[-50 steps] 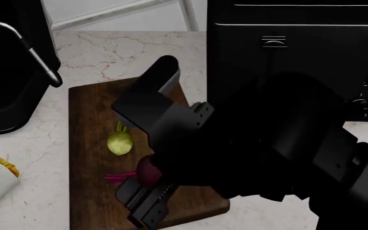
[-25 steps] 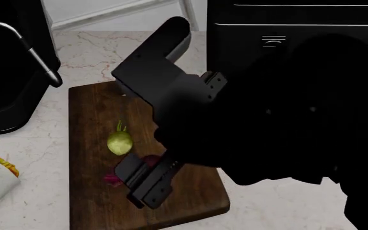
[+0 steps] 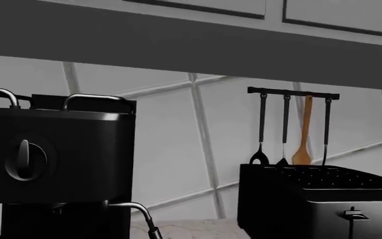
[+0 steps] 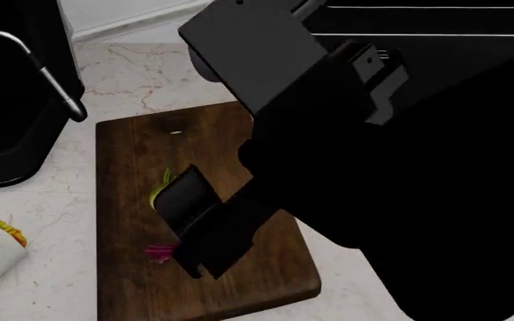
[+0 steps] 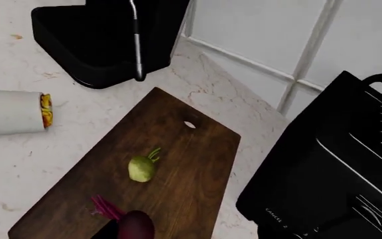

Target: Clear the non-vegetable object off the cutting board and place the vegetables onto it.

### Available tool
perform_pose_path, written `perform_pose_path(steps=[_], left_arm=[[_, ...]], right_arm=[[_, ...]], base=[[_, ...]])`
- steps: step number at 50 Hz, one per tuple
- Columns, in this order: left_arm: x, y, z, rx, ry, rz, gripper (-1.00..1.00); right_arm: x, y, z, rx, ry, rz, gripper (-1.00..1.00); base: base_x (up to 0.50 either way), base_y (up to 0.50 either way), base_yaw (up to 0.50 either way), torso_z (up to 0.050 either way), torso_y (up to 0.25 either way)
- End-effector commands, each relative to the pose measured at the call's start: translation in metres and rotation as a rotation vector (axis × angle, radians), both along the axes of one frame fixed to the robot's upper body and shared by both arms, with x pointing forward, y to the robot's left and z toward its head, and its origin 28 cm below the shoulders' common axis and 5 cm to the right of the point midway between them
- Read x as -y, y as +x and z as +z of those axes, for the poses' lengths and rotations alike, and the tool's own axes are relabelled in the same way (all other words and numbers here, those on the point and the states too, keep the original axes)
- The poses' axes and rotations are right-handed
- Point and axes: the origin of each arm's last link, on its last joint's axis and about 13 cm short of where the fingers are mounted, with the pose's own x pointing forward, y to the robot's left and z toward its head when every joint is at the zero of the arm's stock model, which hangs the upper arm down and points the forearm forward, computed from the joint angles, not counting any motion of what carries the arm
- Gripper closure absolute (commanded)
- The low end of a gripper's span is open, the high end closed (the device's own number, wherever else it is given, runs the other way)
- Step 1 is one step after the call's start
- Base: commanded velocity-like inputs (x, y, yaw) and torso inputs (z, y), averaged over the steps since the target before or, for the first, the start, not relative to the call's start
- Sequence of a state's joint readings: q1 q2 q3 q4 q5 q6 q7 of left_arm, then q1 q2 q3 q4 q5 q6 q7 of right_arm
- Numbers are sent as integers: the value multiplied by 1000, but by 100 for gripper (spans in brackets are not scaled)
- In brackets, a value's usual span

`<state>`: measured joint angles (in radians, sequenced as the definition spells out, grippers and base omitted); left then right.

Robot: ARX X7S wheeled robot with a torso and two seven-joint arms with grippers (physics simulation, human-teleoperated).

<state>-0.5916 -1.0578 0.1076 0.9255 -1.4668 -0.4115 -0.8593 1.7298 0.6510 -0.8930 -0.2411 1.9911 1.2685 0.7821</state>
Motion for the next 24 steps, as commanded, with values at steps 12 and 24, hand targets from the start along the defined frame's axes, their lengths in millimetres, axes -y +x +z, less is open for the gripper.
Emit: perform_pose_path(steps=[12,24], left_arm=[[1,-11,10,27,11,-21,-100],[1,-22,12,43,11,-37,-100]], right_arm=[[8,-66,2,190,234,-67,-100],[13,-100,1,323,326,-173,-100]], base=[[0,0,0,0,0],[0,0,0,0,0]])
